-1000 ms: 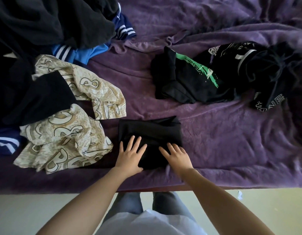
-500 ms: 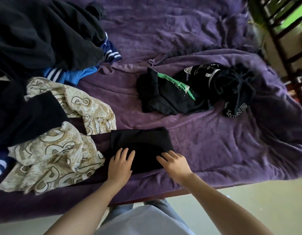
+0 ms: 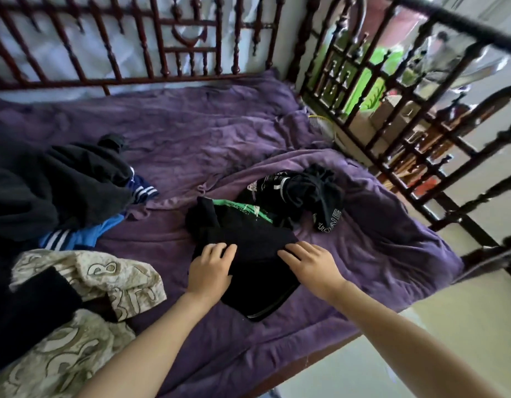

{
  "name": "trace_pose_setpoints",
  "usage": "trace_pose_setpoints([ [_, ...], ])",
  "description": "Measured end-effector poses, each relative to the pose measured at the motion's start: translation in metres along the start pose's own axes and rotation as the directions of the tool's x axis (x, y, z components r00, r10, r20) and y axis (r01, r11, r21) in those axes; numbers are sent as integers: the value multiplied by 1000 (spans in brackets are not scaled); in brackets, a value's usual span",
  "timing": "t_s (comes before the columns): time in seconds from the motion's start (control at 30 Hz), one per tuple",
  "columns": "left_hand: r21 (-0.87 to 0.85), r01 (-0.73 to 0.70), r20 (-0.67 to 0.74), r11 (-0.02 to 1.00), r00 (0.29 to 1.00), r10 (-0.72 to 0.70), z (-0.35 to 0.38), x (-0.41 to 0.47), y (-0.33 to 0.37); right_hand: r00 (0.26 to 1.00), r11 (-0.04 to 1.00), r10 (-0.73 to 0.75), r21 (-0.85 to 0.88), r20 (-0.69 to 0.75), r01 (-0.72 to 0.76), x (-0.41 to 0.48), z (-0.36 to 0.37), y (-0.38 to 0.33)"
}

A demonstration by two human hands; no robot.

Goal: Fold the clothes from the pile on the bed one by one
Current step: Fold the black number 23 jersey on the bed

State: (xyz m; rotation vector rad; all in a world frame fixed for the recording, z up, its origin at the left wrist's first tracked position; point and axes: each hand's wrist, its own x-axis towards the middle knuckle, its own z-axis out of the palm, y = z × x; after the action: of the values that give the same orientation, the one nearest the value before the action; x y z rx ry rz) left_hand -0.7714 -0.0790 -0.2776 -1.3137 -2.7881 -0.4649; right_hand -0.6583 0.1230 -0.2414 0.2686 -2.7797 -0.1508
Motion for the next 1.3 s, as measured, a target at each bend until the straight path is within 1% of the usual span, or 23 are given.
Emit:
trace_pose_setpoints([
  [0.1, 16, -61, -57, 998, 996, 62, -8, 23, 29, 996, 996, 10, -82, -93, -18, -15, -21, 27],
  [0.2, 34, -112, -94, 993, 989, 115, -10, 45, 64, 991, 991, 19, -130, -135, -37, -35, -36, 57],
  [0.33, 76, -145, -121, 986, 981, 153, -3, 76, 113, 982, 991, 22, -124, -186, -46, -65, -48, 103],
  [0.47, 89, -148, -143, 985, 977, 160, 13, 107, 169, 986, 991, 51, -110, -158, -69, -101, -56, 154],
  [0.6, 81, -171, -128, 982, 975, 180, 27, 125, 214, 986, 992, 78, -91, -144, -92, -133, -62, 191],
  [0.67, 81, -187, -106, 979, 975, 195, 35, 131, 228, 989, 991, 81, -93, -125, -93, -146, -62, 202],
  [0.83, 63, -204, -64, 977, 976, 208, 51, 149, 250, 984, 982, 145, -109, -99, -155, -166, -61, 221],
  [0.97, 50, -264, -33, 963, 963, 266, 65, 166, 257, 978, 971, 191, -128, -79, -200, -177, -58, 227],
  [1.07, 37, -333, -2, 942, 943, 334, 71, 190, 272, 967, 961, 243, -117, -80, -251, -188, -57, 241],
  [1.13, 40, -387, -13, 921, 922, 388, 72, 210, 285, 953, 950, 284, -102, -101, -294, -194, -58, 254],
  [1.2, 48, -438, -34, 898, 898, 440, 72, 235, 300, 939, 936, 309, -127, -148, -328, -200, -57, 268],
  [1.27, 90, -502, -60, 860, 859, 508, 75, 261, 315, 923, 918, 327, -162, -204, -361, -208, -53, 281],
  [1.3, 116, -542, -98, 832, 827, 553, 78, 274, 323, 913, 907, 332, -184, -237, -378, -213, -51, 288],
])
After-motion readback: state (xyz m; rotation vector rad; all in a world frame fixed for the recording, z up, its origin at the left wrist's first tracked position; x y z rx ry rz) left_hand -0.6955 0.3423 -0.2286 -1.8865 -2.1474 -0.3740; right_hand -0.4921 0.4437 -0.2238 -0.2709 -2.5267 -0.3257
